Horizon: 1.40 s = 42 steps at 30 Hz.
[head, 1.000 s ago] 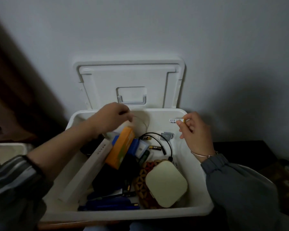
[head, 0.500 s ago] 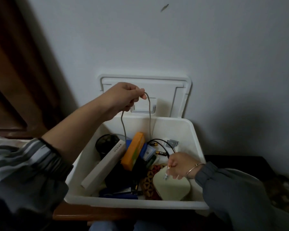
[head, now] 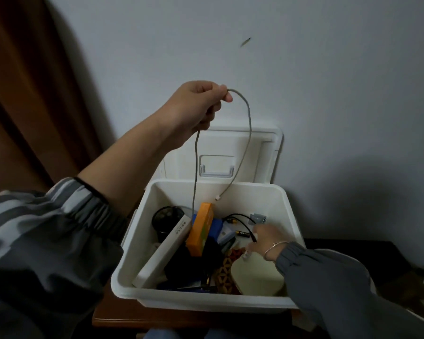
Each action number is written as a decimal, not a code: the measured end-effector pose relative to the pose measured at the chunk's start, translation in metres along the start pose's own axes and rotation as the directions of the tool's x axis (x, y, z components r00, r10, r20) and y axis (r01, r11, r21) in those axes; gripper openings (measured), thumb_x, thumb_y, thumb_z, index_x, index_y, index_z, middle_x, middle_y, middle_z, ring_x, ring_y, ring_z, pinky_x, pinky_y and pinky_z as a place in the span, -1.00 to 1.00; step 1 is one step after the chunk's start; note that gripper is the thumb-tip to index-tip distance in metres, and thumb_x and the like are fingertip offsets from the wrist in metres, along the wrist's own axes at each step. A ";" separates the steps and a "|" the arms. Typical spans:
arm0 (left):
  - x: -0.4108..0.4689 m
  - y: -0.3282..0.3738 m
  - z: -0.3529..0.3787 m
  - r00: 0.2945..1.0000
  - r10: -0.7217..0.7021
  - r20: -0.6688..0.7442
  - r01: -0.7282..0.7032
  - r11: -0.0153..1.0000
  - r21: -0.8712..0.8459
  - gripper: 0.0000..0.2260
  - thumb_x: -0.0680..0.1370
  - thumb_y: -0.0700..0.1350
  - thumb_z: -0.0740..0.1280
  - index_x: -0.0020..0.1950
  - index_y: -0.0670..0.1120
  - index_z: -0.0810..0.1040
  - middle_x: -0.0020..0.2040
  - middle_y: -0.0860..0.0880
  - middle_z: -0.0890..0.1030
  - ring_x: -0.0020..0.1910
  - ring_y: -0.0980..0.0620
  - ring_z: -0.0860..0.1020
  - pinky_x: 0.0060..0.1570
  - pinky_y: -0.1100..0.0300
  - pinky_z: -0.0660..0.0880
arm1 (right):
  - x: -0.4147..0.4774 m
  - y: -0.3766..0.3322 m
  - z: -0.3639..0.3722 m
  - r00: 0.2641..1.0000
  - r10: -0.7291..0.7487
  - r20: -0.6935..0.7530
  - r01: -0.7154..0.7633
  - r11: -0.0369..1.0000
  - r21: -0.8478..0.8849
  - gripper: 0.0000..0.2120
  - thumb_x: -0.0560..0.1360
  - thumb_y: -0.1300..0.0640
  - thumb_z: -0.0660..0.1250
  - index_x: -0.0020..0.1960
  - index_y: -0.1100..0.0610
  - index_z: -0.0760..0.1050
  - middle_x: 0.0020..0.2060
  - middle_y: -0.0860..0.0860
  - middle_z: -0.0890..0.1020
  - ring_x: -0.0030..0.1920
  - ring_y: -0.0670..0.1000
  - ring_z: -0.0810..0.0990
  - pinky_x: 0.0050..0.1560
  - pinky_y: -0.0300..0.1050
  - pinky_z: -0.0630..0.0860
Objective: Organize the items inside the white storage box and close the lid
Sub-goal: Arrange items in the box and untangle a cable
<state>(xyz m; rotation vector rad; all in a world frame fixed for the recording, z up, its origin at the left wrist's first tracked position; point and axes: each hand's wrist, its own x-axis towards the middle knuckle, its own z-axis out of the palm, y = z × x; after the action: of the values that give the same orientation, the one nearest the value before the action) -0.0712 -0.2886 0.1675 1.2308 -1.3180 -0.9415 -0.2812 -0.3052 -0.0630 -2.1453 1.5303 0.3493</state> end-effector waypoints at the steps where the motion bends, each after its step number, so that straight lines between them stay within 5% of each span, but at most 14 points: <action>1: 0.002 0.007 0.001 1.000 0.004 -0.011 -0.005 1.000 -0.011 -0.78 0.65 -0.10 0.18 -0.10 -0.13 0.55 -0.41 0.03 0.29 -0.52 0.13 0.18 -0.52 0.31 0.15 | -0.002 -0.001 -0.004 0.999 -0.023 -0.038 0.025 0.999 0.036 -0.59 0.48 0.00 0.37 0.22 0.19 0.44 0.14 0.14 0.55 0.17 0.11 0.53 0.08 -0.14 0.46; 4: 0.007 0.027 0.006 0.998 -0.009 -0.068 0.004 0.997 -0.078 -0.79 0.66 -0.12 0.16 -0.09 -0.14 0.52 -0.40 0.02 0.28 -0.51 0.12 0.16 -0.51 0.30 0.12 | -0.013 -0.017 -0.014 0.963 -0.191 -0.192 0.243 0.924 0.296 -0.53 0.47 0.02 0.39 0.33 0.14 0.42 0.22 0.04 0.55 0.22 0.04 0.52 0.20 -0.14 0.46; 7: 0.009 0.045 0.010 0.994 -0.025 -0.107 0.006 0.985 -0.174 -0.79 0.66 -0.13 0.15 -0.08 -0.14 0.50 -0.41 0.02 0.30 -0.50 0.13 0.17 -0.49 0.30 0.12 | -0.028 -0.046 -0.020 0.902 -0.353 -0.248 0.432 0.750 0.501 -0.48 0.48 0.00 0.38 0.40 -0.01 0.32 0.18 -0.16 0.45 0.06 -0.14 0.54 -0.02 -0.50 0.41; 12: 0.011 0.078 0.010 0.984 -0.029 -0.176 -0.034 0.938 -0.344 -0.81 0.65 -0.14 0.14 -0.11 -0.13 0.46 -0.41 0.03 0.26 -0.52 0.14 0.15 -0.50 0.31 0.10 | -0.039 -0.094 -0.020 0.847 -0.464 -0.259 0.497 0.518 0.696 -0.72 0.51 0.20 0.35 0.22 0.11 0.52 0.12 0.08 0.61 0.04 0.01 0.59 0.19 -0.06 0.52; 14: 0.010 0.086 0.005 0.974 -0.042 -0.224 -0.057 0.907 -0.418 -0.80 0.66 -0.15 0.13 -0.13 -0.13 0.45 -0.42 0.03 0.28 -0.52 0.14 0.16 -0.49 0.31 0.09 | -0.042 -0.103 -0.019 0.838 -0.441 -0.321 0.536 0.554 0.637 -0.92 0.48 0.18 0.37 -0.07 0.01 0.58 -0.11 -0.06 0.62 -0.11 -0.08 0.58 0.07 -0.04 0.55; 16: 0.006 0.090 -0.002 0.965 -0.065 -0.252 -0.066 0.876 -0.478 -0.78 0.66 -0.15 0.13 -0.16 -0.12 0.44 -0.46 0.04 0.32 -0.55 0.15 0.18 -0.52 0.33 0.13 | -0.042 -0.104 -0.022 0.831 -0.309 -0.462 0.546 0.610 0.575 -0.84 0.43 0.11 0.42 -0.20 -0.06 0.46 -0.24 -0.14 0.55 -0.25 -0.14 0.51 -0.14 -0.13 0.49; 18: 0.002 0.091 -0.006 0.966 -0.079 -0.246 -0.064 0.849 -0.524 -0.76 0.66 -0.16 0.12 -0.18 -0.12 0.44 -0.48 0.04 0.32 -0.56 0.15 0.19 -0.55 0.34 0.15 | -0.039 -0.102 -0.027 0.807 -0.182 -0.561 0.545 0.594 0.592 -0.79 0.40 0.08 0.46 -0.10 0.02 0.42 -0.16 -0.11 0.51 -0.28 -0.14 0.46 -0.22 -0.25 0.42; 21: -0.004 0.097 -0.006 0.971 -0.072 -0.230 -0.073 0.821 -0.566 -0.73 0.67 -0.16 0.09 -0.21 -0.12 0.42 -0.46 0.04 0.31 -0.56 0.15 0.18 -0.56 0.35 0.15 | -0.038 -0.111 -0.035 0.833 -0.243 -0.497 0.538 0.569 0.622 -0.65 0.45 0.10 0.41 0.20 0.08 0.43 0.06 -0.12 0.48 -0.24 -0.08 0.51 -0.17 -0.29 0.43; 25: -0.011 0.109 -0.005 0.967 -0.025 -0.253 -0.120 0.830 -0.544 -0.72 0.66 -0.19 0.08 -0.22 -0.12 0.40 -0.47 0.04 0.31 -0.56 0.15 0.18 -0.54 0.34 0.14 | -0.042 -0.129 -0.038 0.837 -0.332 -0.434 0.545 0.558 0.626 -0.84 0.51 0.27 0.26 -0.04 0.31 0.58 -0.14 0.19 0.66 -0.34 -0.06 0.57 -0.38 -0.45 0.40; 32: -0.018 0.107 -0.066 0.825 -0.098 -0.556 -0.261 0.807 -0.529 -0.68 0.62 -0.30 0.08 -0.32 -0.13 0.37 -0.60 0.01 0.40 -0.64 0.13 0.37 -0.55 0.34 0.32 | -0.072 -0.103 -0.109 0.709 -0.086 -0.700 0.700 0.206 0.684 -0.78 0.60 0.25 0.17 -0.16 0.19 0.54 -0.30 0.08 0.62 -0.43 -0.18 0.55 -0.35 -0.33 0.51; 35: -0.027 0.075 -0.083 0.766 -0.269 -0.585 -0.035 0.890 -0.455 -0.70 0.57 -0.37 0.10 -0.35 -0.18 0.37 -0.66 -0.03 0.43 -0.68 0.12 0.43 -0.59 0.36 0.41 | -0.086 -0.083 -0.161 0.708 -0.093 -0.700 0.703 0.183 0.687 -0.76 0.61 0.20 0.16 -0.15 0.12 0.55 -0.33 0.05 0.60 -0.47 -0.16 0.48 -0.42 -0.32 0.39; 38: -0.044 0.032 -0.089 0.760 -0.501 -0.413 0.448 0.865 -0.225 -0.70 0.64 -0.19 0.11 -0.29 -0.17 0.37 -0.61 -0.05 0.50 -0.68 0.13 0.49 -0.64 0.39 0.37 | -0.097 -0.061 -0.199 0.755 -0.168 -0.633 0.655 0.179 0.734 -0.76 0.61 0.18 0.16 -0.11 0.12 0.58 -0.32 0.04 0.57 -0.48 -0.16 0.45 -0.46 -0.34 0.32; 40: -0.057 0.009 -0.080 0.752 -0.577 -0.318 0.625 0.778 0.067 -0.67 0.65 0.03 0.14 -0.11 -0.22 0.42 -0.26 -0.14 0.59 -0.39 0.05 0.64 -0.40 0.28 0.45 | -0.102 -0.053 -0.217 0.765 -0.232 -0.601 0.644 0.233 0.729 -0.75 0.61 0.19 0.16 -0.10 0.11 0.59 -0.32 0.03 0.57 -0.47 -0.16 0.46 -0.47 -0.35 0.33; 42: -0.062 -0.008 -0.065 0.836 -0.431 -0.339 0.538 0.763 0.359 -0.53 0.62 0.16 0.14 0.25 -0.24 0.39 0.20 -0.13 0.49 0.13 -0.09 0.56 0.00 0.11 0.47 | -0.107 -0.051 -0.228 0.759 -0.284 -0.586 0.651 0.328 0.684 -0.74 0.61 0.18 0.16 -0.12 0.09 0.60 -0.32 0.03 0.58 -0.45 -0.15 0.49 -0.44 -0.36 0.37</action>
<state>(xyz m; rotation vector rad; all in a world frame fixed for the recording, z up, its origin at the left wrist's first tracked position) -0.0111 -0.2226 0.1574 2.0551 -1.0583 -0.8285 -0.2853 -0.3226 0.1934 -1.6595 0.7700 -0.9422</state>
